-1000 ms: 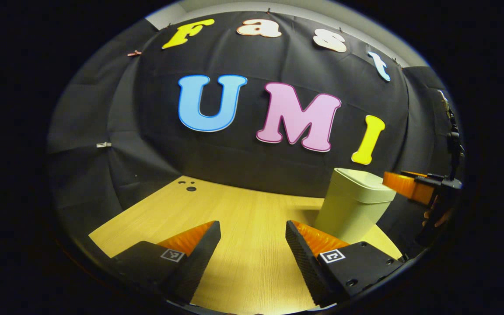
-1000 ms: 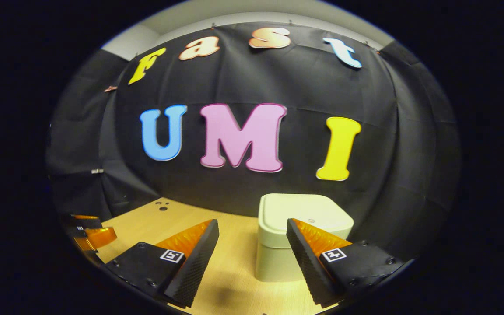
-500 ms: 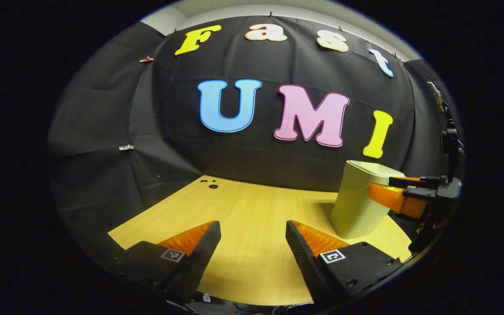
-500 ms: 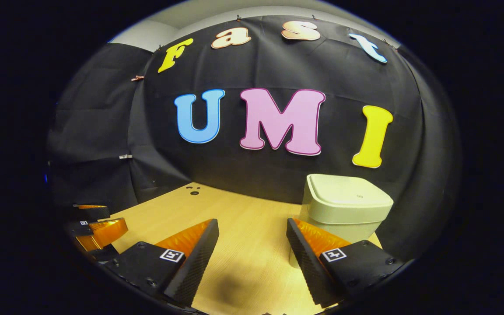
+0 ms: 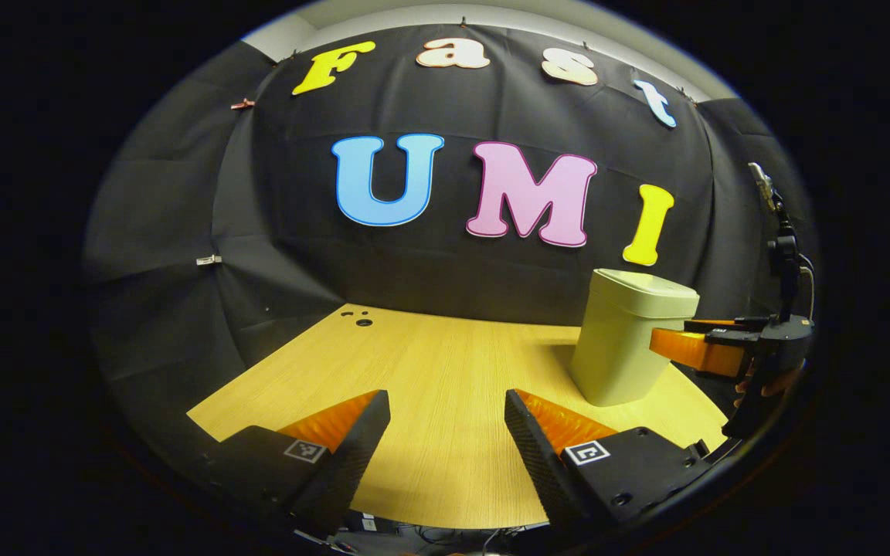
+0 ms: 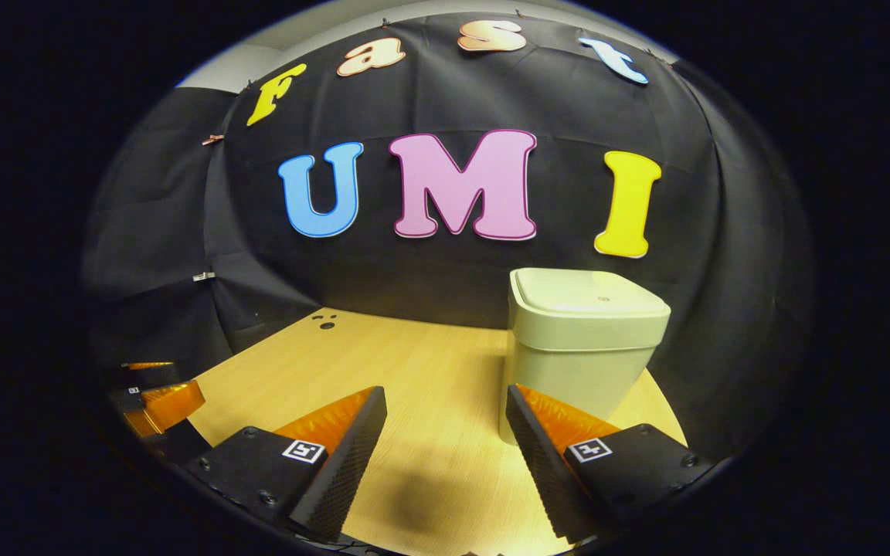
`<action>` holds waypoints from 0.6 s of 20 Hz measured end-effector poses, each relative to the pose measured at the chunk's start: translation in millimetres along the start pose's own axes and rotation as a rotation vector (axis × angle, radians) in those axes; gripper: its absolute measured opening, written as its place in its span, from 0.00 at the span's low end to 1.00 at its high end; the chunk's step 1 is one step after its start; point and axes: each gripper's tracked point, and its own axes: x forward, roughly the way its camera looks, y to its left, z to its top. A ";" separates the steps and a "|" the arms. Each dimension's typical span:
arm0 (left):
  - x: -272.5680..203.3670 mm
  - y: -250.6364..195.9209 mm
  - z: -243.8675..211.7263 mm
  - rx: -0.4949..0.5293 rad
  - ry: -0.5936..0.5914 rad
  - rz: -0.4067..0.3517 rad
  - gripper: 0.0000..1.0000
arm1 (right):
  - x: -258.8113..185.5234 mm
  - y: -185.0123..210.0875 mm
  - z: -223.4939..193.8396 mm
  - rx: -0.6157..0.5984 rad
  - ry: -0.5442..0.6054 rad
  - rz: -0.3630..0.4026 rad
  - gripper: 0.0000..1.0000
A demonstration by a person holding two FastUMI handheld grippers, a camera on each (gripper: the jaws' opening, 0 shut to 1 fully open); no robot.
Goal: Press the lid of the desktop garbage bin to open it, pick up the crumpled paper on the desktop and throw it into the bin, then pick up the pop can on the desktop and drop it into the bin, and finally close the garbage bin lid.
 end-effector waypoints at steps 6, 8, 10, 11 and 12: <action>9.1 -12.8 -3.9 0.004 0.020 -0.024 0.96 | -9.5 -7.1 -14.3 0.015 0.026 -0.009 0.98; 10.6 -14.5 -5.2 0.010 0.026 -0.031 0.96 | -10.9 -10.0 -16.7 0.015 0.031 -0.017 0.98; 13.3 -14.5 -6.2 0.010 0.032 -0.032 0.96 | -11.7 -12.4 -20.2 0.012 0.034 -0.021 0.98; 14.7 -14.3 -5.7 0.009 0.034 -0.032 0.96 | -12.8 -13.4 -21.4 0.013 0.038 -0.023 0.98; 15.7 -14.1 -6.0 0.007 0.035 -0.031 0.96 | -12.8 -15.0 -23.6 0.015 0.043 -0.024 0.98</action>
